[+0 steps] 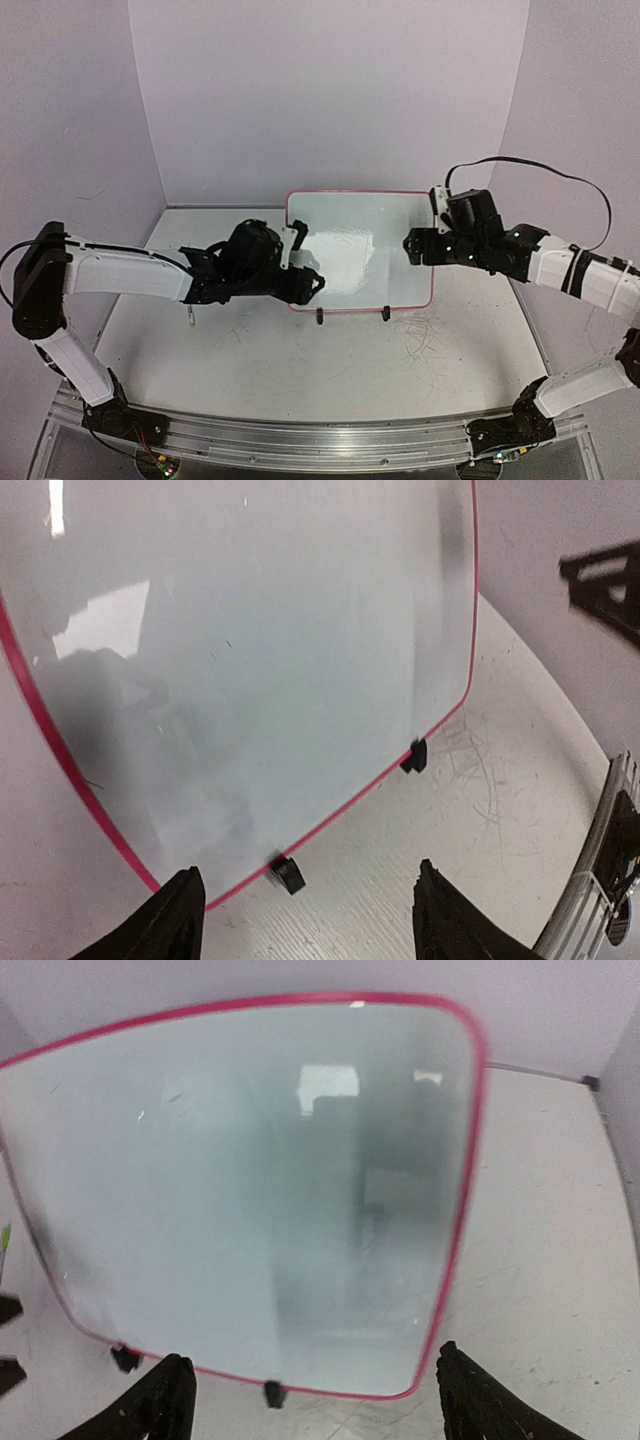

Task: Write a sentence on the whiteboard
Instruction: Move the whiteboard to the center of the board.

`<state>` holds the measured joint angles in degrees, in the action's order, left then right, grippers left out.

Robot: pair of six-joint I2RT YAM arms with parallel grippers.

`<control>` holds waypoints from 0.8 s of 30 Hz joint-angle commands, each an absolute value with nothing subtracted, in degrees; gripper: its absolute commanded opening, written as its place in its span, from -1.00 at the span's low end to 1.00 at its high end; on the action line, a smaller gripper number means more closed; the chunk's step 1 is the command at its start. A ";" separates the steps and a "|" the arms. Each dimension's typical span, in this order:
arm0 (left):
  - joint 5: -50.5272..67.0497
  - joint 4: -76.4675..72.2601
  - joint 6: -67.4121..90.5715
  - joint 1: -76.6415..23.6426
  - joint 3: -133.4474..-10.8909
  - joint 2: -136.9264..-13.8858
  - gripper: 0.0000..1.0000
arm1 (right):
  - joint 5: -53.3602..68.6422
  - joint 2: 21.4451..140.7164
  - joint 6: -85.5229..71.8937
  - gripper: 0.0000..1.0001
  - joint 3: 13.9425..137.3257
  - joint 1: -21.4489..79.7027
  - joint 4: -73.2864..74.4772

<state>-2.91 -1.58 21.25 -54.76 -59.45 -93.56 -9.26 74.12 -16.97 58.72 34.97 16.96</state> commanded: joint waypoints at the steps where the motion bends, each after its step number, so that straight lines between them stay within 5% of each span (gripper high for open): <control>1: -2.73 -3.33 20.25 -47.96 -57.48 -86.66 0.57 | -4.85 83.22 -24.42 0.63 59.21 41.36 19.53; 6: -4.99 -3.98 25.22 -43.77 -53.94 -83.01 0.74 | -0.68 89.55 -30.96 0.52 56.76 42.10 14.01; 24: -3.96 -8.91 32.45 -43.51 -47.94 -80.64 0.83 | -6.95 99.89 -34.37 0.02 52.25 42.93 3.47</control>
<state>-4.82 -5.73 30.22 -43.48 -49.09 -82.87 -1.79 99.11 -32.19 53.51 42.19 7.51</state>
